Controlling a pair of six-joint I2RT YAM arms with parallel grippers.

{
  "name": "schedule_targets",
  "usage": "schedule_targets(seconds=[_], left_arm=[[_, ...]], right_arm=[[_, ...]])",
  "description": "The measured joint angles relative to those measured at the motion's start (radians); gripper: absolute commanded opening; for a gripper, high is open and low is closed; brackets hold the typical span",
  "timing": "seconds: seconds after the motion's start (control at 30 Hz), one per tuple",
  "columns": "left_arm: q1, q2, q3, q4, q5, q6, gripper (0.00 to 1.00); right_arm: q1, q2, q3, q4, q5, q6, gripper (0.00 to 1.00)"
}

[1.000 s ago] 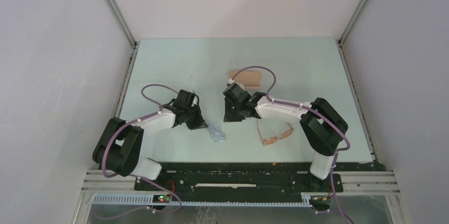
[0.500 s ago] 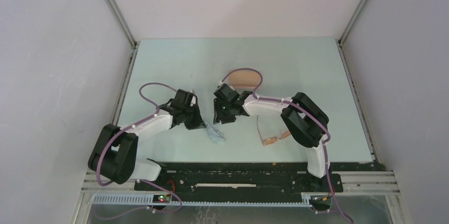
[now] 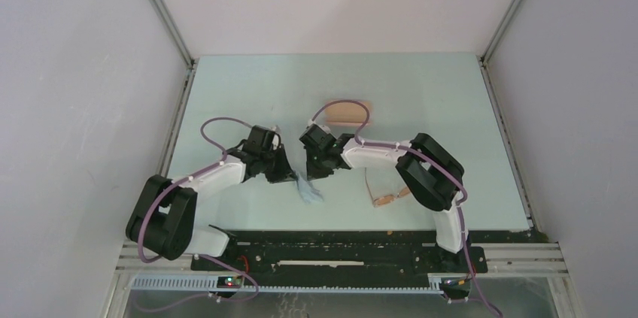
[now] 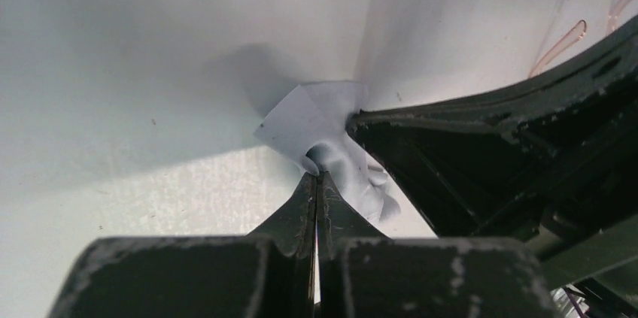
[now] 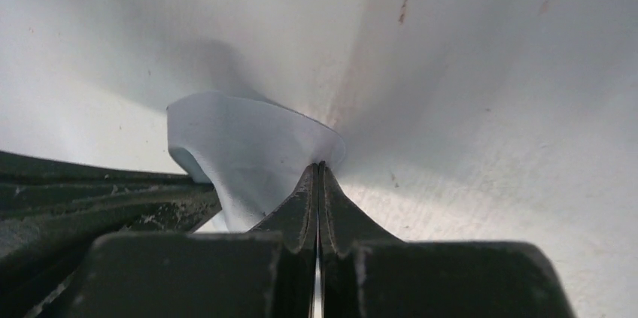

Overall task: Organize the sunglasses
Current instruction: Fold the glasses cleaning cloth at the center of the board.

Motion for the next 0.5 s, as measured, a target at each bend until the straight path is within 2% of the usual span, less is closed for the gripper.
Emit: schedule_targets(seconds=[0.2, 0.37, 0.5], left_arm=[[0.000, -0.016, 0.000, -0.003, 0.065, 0.013, 0.00], [0.000, -0.114, 0.000, -0.043, 0.122, 0.031, 0.00], [0.000, -0.205, 0.000, -0.099, 0.136, 0.039, 0.00]], right_arm=[[-0.004, -0.043, -0.051, 0.008, 0.079, 0.009, 0.00], [0.007, -0.225, -0.168, -0.005, 0.154, 0.035, 0.00], [0.032, -0.364, -0.175, -0.008, 0.221, 0.045, 0.00]])
